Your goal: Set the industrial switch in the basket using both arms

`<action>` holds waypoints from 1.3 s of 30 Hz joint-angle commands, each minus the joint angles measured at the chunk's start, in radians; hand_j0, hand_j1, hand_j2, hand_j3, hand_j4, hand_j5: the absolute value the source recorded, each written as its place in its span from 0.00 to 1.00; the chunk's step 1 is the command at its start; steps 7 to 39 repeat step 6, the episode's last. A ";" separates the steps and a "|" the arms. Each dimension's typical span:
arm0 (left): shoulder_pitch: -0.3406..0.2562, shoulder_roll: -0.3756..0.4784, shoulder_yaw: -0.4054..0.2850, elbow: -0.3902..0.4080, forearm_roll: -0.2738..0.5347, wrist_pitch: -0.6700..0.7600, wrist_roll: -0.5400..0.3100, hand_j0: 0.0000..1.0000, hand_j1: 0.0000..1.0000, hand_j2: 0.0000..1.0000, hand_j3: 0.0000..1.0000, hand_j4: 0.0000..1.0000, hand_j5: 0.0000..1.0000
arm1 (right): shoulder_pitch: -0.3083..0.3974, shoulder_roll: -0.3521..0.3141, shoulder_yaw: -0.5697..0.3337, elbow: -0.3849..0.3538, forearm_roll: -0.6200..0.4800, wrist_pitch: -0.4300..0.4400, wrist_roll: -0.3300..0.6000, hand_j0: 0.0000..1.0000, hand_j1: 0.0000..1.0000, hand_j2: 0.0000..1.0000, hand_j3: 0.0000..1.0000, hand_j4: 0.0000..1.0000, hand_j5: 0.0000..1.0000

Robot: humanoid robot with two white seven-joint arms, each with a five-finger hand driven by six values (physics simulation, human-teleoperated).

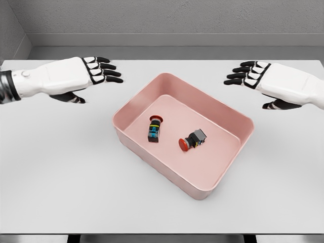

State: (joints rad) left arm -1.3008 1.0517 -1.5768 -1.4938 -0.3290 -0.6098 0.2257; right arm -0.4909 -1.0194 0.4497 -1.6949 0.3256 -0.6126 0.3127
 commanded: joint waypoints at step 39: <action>0.020 0.074 -0.003 0.009 0.001 -0.001 0.007 1.00 1.00 1.00 1.00 1.00 1.00 | 0.000 -0.004 -0.002 0.000 -0.007 0.002 -0.001 1.00 1.00 1.00 1.00 1.00 1.00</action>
